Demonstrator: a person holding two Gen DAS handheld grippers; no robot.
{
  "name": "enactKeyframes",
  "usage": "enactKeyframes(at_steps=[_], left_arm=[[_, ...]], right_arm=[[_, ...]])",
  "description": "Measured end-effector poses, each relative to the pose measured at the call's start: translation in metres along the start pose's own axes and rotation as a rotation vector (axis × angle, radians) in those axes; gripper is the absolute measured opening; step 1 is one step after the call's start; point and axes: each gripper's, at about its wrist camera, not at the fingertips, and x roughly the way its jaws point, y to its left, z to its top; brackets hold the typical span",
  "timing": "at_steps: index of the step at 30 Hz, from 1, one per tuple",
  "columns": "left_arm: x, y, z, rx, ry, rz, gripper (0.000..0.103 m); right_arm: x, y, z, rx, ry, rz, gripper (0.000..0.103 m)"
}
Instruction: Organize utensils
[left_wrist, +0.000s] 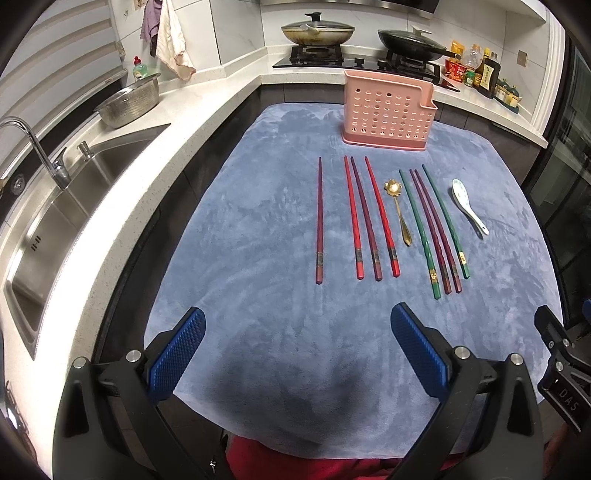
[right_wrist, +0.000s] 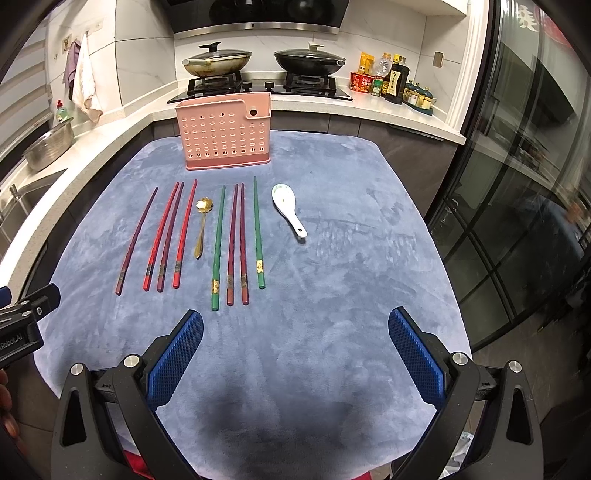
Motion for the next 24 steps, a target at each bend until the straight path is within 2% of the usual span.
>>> enactKeyframes(at_steps=[6, 12, 16, 19, 22, 24], left_arm=[[0.018, 0.009, 0.005, -0.041, 0.024, -0.015, 0.096], [0.053, 0.015, 0.014, -0.053, 0.037, -0.003, 0.094], [0.080, 0.016, 0.019, -0.058, 0.067, -0.010, 0.085], [0.100, 0.014, 0.020, -0.063, 0.085, -0.010, 0.084], [0.116, 0.011, 0.020, -0.046, 0.111, -0.025, 0.074], [0.126, 0.008, 0.020, -0.041, 0.124, -0.029, 0.073]], right_arm=[[0.006, -0.002, 0.001, 0.007, 0.017, 0.008, 0.096], [0.023, -0.003, 0.004, 0.015, 0.051, 0.009, 0.096], [0.034, -0.002, 0.009, 0.014, 0.067, 0.005, 0.096], [0.041, -0.001, 0.013, 0.014, 0.069, 0.005, 0.096], [0.049, 0.000, 0.017, 0.010, 0.076, 0.005, 0.096], [0.055, 0.000, 0.019, 0.012, 0.083, 0.005, 0.096]])
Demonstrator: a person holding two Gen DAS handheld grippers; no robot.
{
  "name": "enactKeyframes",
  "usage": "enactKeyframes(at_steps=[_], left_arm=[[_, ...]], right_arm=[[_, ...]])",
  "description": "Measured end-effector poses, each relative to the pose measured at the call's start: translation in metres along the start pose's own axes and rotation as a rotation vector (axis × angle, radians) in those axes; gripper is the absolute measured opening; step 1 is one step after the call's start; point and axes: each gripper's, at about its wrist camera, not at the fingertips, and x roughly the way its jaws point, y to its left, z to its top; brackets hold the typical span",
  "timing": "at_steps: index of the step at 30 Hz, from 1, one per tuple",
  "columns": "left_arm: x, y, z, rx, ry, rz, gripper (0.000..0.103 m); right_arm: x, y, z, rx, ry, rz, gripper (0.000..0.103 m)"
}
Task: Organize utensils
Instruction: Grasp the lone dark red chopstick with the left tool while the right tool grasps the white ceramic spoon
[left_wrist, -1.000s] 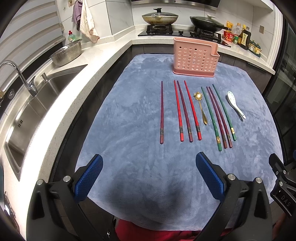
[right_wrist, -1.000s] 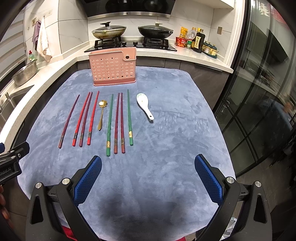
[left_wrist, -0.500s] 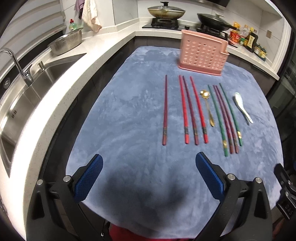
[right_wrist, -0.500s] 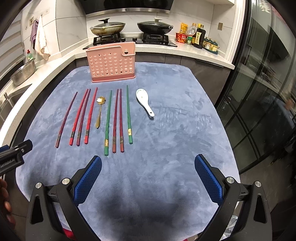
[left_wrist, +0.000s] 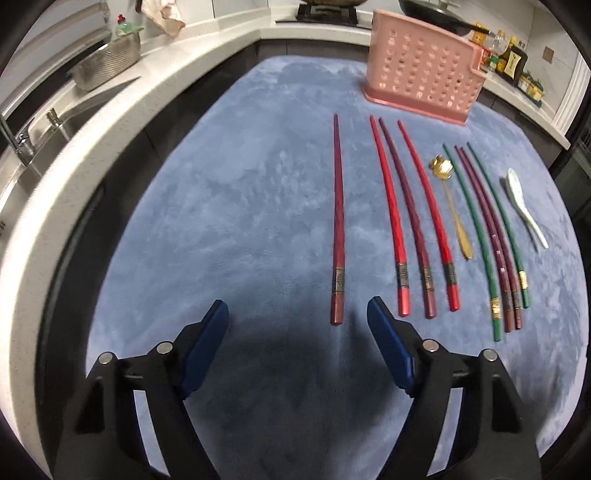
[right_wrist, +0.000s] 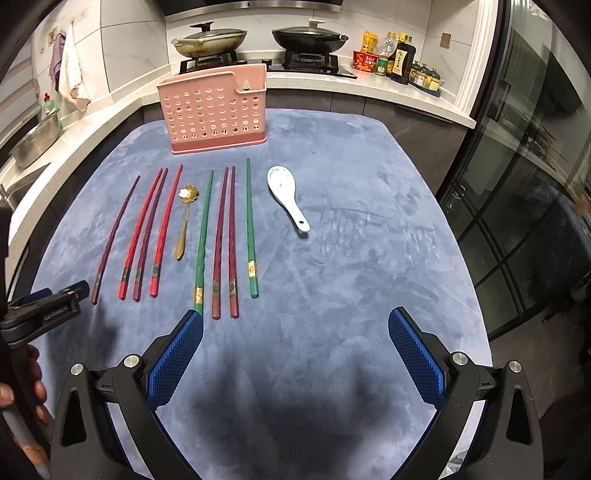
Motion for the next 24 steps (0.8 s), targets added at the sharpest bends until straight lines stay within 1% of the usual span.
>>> enactKeyframes(at_steps=[3, 4, 8, 10, 11, 12, 14, 15, 16, 17, 19, 21, 24], left_arm=[[0.010, -0.001, 0.002, -0.001, 0.009, -0.017, 0.073], [0.013, -0.001, 0.003, -0.003, 0.011, -0.022, 0.071], [0.024, 0.001, 0.006, -0.022, 0.041, -0.044, 0.055], [0.026, 0.002, 0.006, -0.029, 0.039, -0.051, 0.051], [0.025, 0.001, 0.007, -0.027, 0.031, -0.054, 0.044], [0.025, 0.001, 0.007, -0.022, 0.027, -0.062, 0.039], [0.025, -0.002, 0.010, -0.011, 0.026, -0.092, 0.023], [0.024, -0.003, 0.011, -0.008, 0.027, -0.106, 0.019], [0.024, -0.004, 0.012, -0.007, 0.029, -0.115, 0.012], [0.025, -0.005, 0.014, -0.006, 0.032, -0.123, 0.008], [0.025, -0.007, 0.016, -0.005, 0.033, -0.126, 0.008], [0.027, -0.010, 0.018, 0.002, 0.035, -0.127, 0.007], [0.029, -0.011, 0.018, 0.006, 0.040, -0.126, 0.007]], right_arm=[[0.009, -0.001, 0.004, 0.007, 0.012, 0.002, 0.096], [0.011, -0.001, 0.006, 0.008, 0.015, 0.002, 0.096], [0.020, -0.001, 0.013, 0.002, 0.009, -0.001, 0.096], [0.025, -0.003, 0.019, 0.002, 0.006, 0.005, 0.096], [0.028, -0.004, 0.022, 0.003, 0.002, 0.008, 0.096], [0.031, -0.005, 0.026, 0.004, -0.002, 0.011, 0.096], [0.037, -0.007, 0.034, 0.006, -0.012, 0.021, 0.096], [0.041, -0.008, 0.039, 0.007, -0.017, 0.028, 0.093], [0.045, -0.009, 0.044, 0.007, -0.021, 0.034, 0.092], [0.050, -0.010, 0.049, 0.005, -0.025, 0.038, 0.090], [0.059, -0.012, 0.059, 0.000, -0.032, 0.047, 0.083], [0.069, -0.013, 0.068, 0.000, -0.031, 0.065, 0.071], [0.083, -0.016, 0.083, 0.001, -0.029, 0.091, 0.062]])
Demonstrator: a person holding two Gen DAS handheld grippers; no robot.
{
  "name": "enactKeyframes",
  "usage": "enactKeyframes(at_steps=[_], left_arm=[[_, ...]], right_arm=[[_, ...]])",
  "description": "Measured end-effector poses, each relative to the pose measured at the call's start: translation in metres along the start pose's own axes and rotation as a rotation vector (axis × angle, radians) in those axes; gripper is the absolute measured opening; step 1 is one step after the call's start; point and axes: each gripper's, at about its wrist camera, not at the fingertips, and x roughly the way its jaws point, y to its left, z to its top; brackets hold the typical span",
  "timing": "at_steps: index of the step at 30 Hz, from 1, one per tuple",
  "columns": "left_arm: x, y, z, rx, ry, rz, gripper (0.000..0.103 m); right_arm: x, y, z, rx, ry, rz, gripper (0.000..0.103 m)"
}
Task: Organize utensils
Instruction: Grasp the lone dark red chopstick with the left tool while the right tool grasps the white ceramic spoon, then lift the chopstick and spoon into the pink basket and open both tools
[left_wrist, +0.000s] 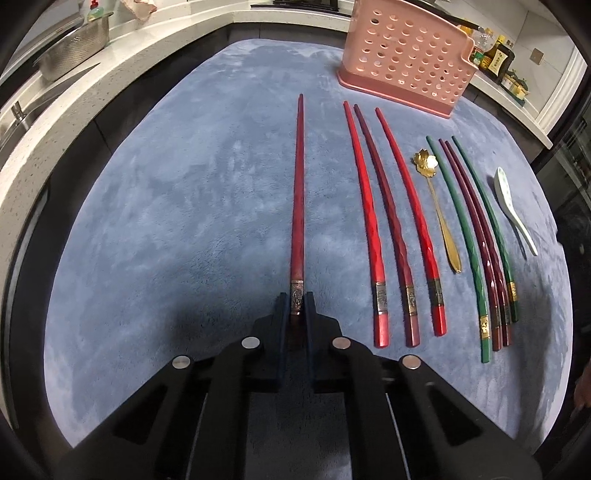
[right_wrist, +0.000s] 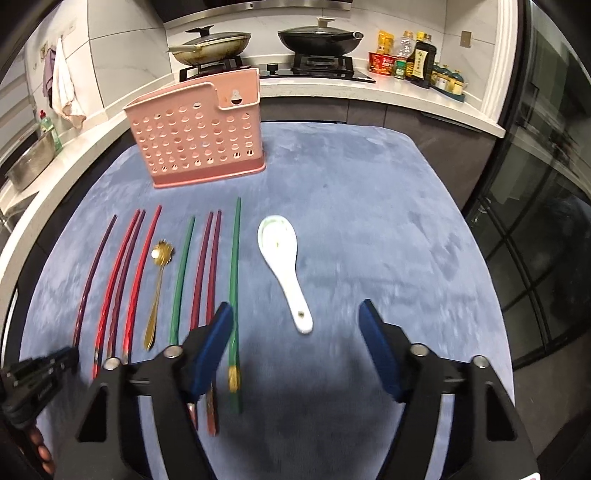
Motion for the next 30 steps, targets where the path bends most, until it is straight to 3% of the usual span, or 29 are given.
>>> enactKeyframes(at_steps=[2, 6, 13, 15, 23, 30], left_arm=[[0.002, 0.001, 0.001, -0.004, 0.005, -0.002, 0.007], [0.002, 0.000, 0.001, 0.001, 0.005, 0.005, 0.008], [0.003, 0.000, 0.000, 0.001, 0.006, 0.007, 0.008], [0.003, -0.001, 0.000, 0.004, 0.005, 0.010, 0.008], [0.003, 0.000, 0.000, 0.003, 0.002, 0.004, 0.007], [-0.012, 0.002, 0.000, 0.006, -0.020, 0.002, 0.007]], right_arm=[[0.009, -0.004, 0.007, 0.006, 0.003, 0.013, 0.056], [0.032, -0.014, 0.014, 0.037, 0.056, 0.054, 0.035], [0.062, -0.022, 0.009, 0.086, 0.134, 0.153, 0.029], [0.067, -0.021, 0.006, 0.086, 0.147, 0.162, 0.018], [0.070, -0.019, 0.000, 0.112, 0.153, 0.211, 0.013], [0.041, -0.019, 0.002, 0.099, 0.112, 0.172, 0.012]])
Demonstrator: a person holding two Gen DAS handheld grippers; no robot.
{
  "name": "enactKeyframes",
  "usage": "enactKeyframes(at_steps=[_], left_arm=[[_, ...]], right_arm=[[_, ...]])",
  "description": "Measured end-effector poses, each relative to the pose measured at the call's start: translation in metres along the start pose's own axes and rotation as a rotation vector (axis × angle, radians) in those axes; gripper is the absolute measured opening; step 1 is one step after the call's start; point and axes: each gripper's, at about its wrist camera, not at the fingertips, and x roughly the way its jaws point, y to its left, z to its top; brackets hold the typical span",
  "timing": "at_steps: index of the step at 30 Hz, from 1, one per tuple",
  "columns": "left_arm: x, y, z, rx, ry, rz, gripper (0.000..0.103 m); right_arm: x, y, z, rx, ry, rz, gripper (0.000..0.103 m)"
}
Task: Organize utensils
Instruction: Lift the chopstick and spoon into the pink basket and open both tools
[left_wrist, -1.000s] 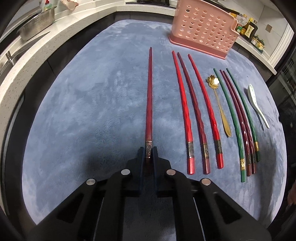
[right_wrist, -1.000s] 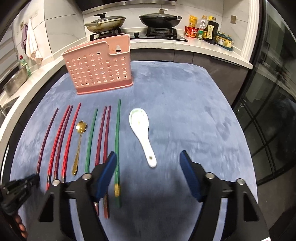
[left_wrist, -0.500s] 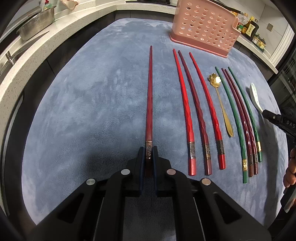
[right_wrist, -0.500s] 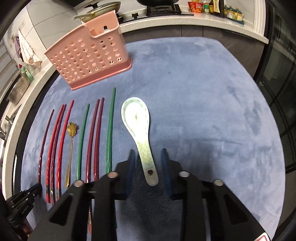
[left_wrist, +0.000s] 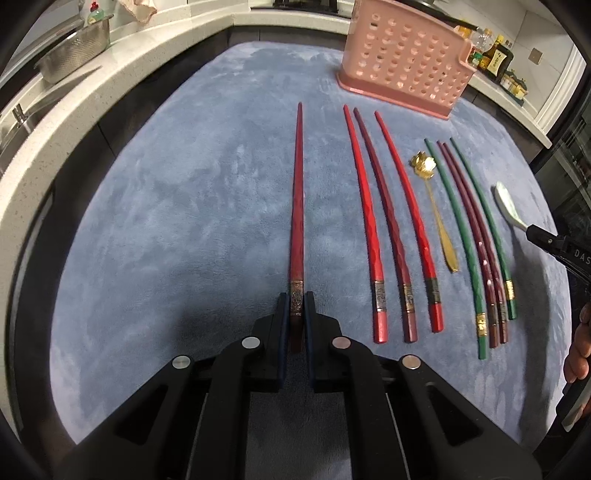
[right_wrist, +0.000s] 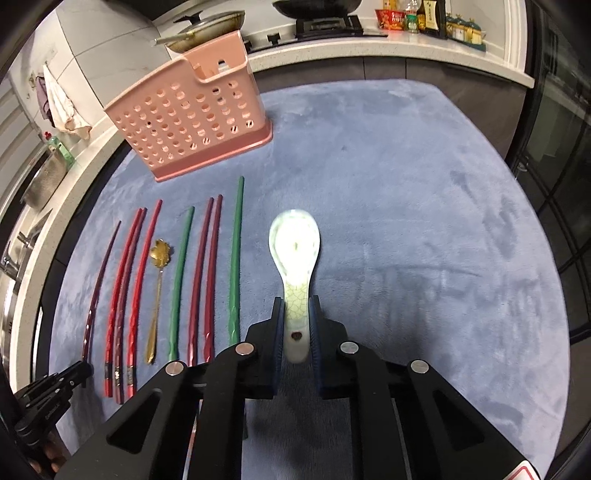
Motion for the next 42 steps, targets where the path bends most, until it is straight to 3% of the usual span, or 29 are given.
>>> enactKeyframes(at_steps=[11, 24, 34, 42], left_arm=[[-0.058, 0.006, 0.009, -0.022, -0.130, -0.023, 0.007], [-0.133, 0.010, 0.051, -0.031, -0.306, -0.046, 0.007], [-0.196, -0.003, 0.117, 0.007, -0.485, -0.060, 0.007], [-0.245, -0.022, 0.197, 0.002, -0.643, -0.135, 0.007]], right_arm=[[-0.051, -0.003, -0.014, 0.035, -0.063, -0.032, 0.012], [-0.098, 0.006, -0.006, 0.025, -0.148, -0.023, 0.007], [-0.123, 0.022, 0.027, -0.008, -0.227, 0.001, 0.007], [-0.131, 0.043, 0.092, -0.033, -0.299, 0.069, 0.007]])
